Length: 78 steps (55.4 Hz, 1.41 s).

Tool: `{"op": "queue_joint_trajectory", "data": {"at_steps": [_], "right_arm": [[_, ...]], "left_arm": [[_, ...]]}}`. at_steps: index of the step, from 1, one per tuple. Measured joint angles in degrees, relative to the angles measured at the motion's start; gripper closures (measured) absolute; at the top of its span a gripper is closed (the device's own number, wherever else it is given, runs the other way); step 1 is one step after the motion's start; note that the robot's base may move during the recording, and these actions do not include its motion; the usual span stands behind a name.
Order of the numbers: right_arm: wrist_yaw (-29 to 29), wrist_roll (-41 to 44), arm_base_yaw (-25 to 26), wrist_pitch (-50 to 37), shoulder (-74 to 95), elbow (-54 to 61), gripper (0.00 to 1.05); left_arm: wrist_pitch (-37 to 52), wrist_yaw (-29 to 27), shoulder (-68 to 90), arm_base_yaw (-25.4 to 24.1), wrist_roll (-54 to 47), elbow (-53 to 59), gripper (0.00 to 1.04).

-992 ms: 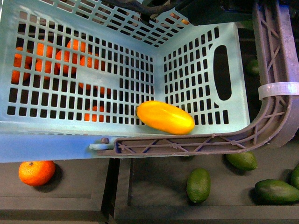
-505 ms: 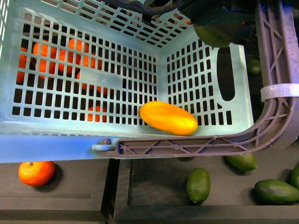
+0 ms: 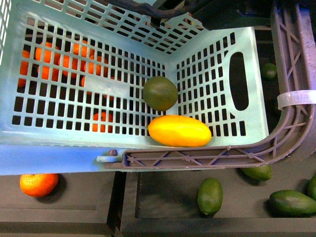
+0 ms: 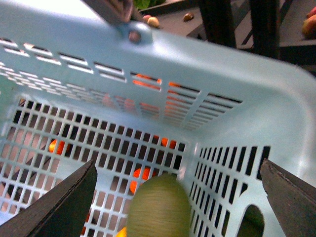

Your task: Pick mango and avocado into basket

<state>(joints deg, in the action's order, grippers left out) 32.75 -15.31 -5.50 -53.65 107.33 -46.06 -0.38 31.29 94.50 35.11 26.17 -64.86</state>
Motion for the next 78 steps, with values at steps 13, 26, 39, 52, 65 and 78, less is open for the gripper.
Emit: {"op": "queue_joint_trajectory", "data": {"at_steps": [13, 26, 39, 52, 65, 78], "right_arm": [[-5.9, -0.63, 5.84, 0.39, -13.92, 7.74, 0.08], [-6.95, -0.52, 10.93, 12.31, -35.69, 20.04, 0.08], [-15.41, 1.6, 11.69, 33.68, -64.5, 31.61, 0.08], [-17.88, 1.6, 11.74, 35.56, -71.63, 33.75, 0.08], [-32.06, 12.26, 5.9, 28.94, -74.34, 37.9, 0.37], [-32.52, 14.73, 5.73, 30.91, -79.25, 41.16, 0.75]], "left_arm": [[0.0, -0.11, 0.02, 0.0, 0.04, 0.0, 0.95], [0.0, -0.15, 0.02, 0.0, -0.07, 0.0, 0.95], [0.0, 0.13, 0.02, 0.0, -0.02, 0.0, 0.95], [0.0, 0.02, 0.02, 0.0, -0.07, 0.0, 0.95], [0.0, -0.2, 0.02, -0.09, -0.02, 0.0, 0.95], [0.0, -0.02, 0.02, -0.07, 0.02, 0.0, 0.95]]}}
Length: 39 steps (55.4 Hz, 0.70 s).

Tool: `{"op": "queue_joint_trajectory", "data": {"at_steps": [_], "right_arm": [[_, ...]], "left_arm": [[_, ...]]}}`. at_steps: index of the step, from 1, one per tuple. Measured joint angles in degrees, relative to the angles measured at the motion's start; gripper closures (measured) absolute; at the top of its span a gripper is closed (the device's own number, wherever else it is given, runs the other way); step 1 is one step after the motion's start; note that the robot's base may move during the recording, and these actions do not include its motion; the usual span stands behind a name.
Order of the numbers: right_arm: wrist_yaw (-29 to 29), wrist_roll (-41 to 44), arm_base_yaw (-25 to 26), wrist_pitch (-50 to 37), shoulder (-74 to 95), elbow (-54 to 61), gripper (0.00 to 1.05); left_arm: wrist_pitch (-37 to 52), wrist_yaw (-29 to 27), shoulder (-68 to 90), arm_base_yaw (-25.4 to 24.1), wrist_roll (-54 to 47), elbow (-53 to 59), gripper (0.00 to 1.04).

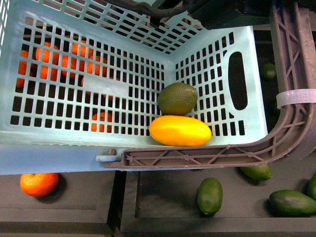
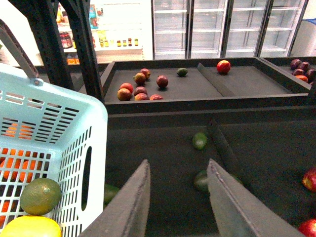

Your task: Pick mango and avocado into basket

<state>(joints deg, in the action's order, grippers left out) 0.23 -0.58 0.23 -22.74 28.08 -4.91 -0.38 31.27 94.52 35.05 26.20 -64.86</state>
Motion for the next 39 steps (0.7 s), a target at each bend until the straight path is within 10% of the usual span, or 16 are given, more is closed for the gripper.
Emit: {"op": "queue_joint_trajectory", "data": {"at_steps": [10, 39], "right_arm": [[0.02, 0.44, -0.02, 2.36, -4.02, 1.38, 1.04], [0.0, 0.57, -0.02, 10.34, -15.91, 4.63, 1.02]], "left_arm": [[0.0, -0.02, 0.0, 0.0, -0.07, 0.0, 0.95], [0.0, -0.02, 0.0, 0.0, -0.07, 0.0, 0.95]]}}
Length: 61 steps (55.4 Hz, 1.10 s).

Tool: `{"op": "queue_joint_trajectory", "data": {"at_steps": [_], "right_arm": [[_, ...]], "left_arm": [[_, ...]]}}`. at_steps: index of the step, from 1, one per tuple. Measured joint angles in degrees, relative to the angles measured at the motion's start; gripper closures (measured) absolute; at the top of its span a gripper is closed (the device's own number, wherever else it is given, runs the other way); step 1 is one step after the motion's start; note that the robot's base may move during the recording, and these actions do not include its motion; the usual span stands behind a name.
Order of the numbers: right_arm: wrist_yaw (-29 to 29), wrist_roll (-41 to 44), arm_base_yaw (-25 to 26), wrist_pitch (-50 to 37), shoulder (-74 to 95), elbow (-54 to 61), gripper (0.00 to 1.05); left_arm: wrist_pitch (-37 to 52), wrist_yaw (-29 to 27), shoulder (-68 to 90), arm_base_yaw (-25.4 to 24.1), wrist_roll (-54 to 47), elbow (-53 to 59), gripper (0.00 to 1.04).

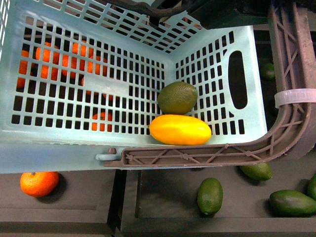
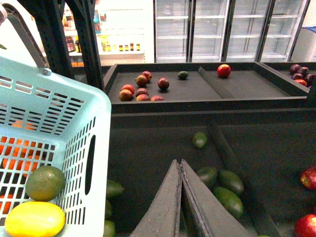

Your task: Pick mango and avocado into basket

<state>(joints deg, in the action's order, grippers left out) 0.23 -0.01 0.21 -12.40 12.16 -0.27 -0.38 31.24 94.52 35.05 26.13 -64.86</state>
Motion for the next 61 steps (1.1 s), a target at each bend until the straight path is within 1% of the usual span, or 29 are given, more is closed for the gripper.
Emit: {"op": "queue_joint_trajectory", "data": {"at_steps": [10, 14, 17, 38, 40, 42, 47, 49, 54, 60, 61], "right_arm": [[0.0, 0.0, 0.0, 2.29, -2.27, 0.0, 1.02], [0.07, 0.02, 0.0, 9.33, -7.48, -0.07, 1.02], [0.04, 0.02, 0.0, 11.93, -10.54, -0.07, 1.02], [0.07, 0.02, 0.0, 12.37, -11.91, -0.07, 1.02], [0.04, 0.11, 0.0, 12.37, -11.91, -0.07, 0.99], [0.04, 0.13, 0.0, 12.37, -11.91, -0.07, 0.92], [0.04, 0.13, 0.0, 12.37, -11.91, -0.07, 0.79], [0.04, 0.13, 0.0, 12.37, -11.91, -0.07, 0.72], [0.04, 0.13, 0.0, 12.37, -11.91, -0.07, 0.6], [0.04, 0.13, 0.0, 12.37, -11.91, -0.07, 0.4], [0.04, 0.13, 0.0, 12.37, -11.91, -0.07, 0.39]], "left_arm": [[0.0, -0.02, 0.0, 0.0, 0.0, 0.0, 0.95], [0.0, -0.02, 0.0, 0.0, 0.02, 0.0, 0.95], [0.0, 0.0, 0.0, 0.0, 0.0, 0.0, 0.95], [0.0, -0.02, 0.0, 0.07, -0.02, 0.0, 0.95], [0.0, -0.02, 0.0, 0.07, 0.0, 0.0, 0.95], [0.0, 0.02, 0.0, 0.07, 0.02, 0.0, 0.95], [0.0, 0.0, 0.0, 0.07, 0.02, 0.0, 0.95], [0.0, -0.02, 0.0, 0.07, 0.02, 0.0, 0.95], [0.0, 0.0, 0.0, 0.07, 0.02, 0.0, 0.95], [0.0, -0.02, 0.0, 0.07, 0.0, 0.0, 0.95], [0.0, -0.02, 0.0, 0.07, 0.0, 0.0, 0.95]]}}
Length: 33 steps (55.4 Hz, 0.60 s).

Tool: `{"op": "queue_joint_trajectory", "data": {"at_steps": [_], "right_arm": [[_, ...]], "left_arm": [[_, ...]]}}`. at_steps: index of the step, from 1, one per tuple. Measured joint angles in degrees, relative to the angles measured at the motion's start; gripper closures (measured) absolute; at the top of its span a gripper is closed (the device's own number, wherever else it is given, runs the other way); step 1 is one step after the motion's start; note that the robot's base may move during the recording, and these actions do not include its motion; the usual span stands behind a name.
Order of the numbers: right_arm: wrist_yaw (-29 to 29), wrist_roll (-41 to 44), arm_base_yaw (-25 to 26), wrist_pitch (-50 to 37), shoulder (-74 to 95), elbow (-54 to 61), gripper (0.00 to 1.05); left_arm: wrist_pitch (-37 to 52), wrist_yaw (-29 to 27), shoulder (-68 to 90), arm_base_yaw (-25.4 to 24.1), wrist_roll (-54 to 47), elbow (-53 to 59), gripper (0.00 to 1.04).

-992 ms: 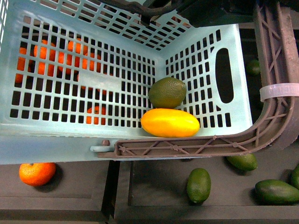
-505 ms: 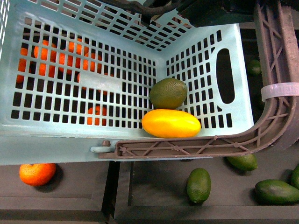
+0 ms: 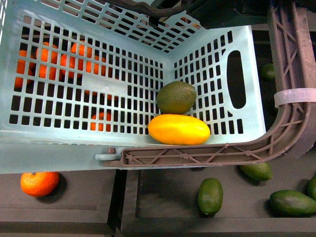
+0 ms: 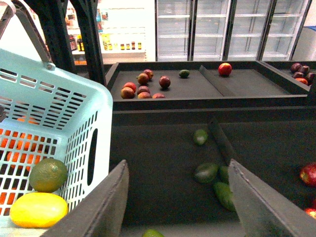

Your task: Pick mango and avocado into basket

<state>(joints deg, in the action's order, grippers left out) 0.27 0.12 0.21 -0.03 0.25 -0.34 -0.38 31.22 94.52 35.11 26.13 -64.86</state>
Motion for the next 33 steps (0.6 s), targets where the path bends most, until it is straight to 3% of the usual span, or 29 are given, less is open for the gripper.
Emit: {"op": "queue_joint_trajectory", "data": {"at_steps": [11, 33], "right_arm": [[-0.09, -0.04, -0.02, 0.07, 0.0, 0.0, 0.06], [0.02, 0.07, -0.09, 0.13, 0.0, 0.0, 0.08]], "left_arm": [[0.0, 0.35, 0.0, 0.39, -0.17, 0.0, 0.95], [0.0, 0.42, 0.2, 0.48, 0.0, 0.0, 0.95]]}}
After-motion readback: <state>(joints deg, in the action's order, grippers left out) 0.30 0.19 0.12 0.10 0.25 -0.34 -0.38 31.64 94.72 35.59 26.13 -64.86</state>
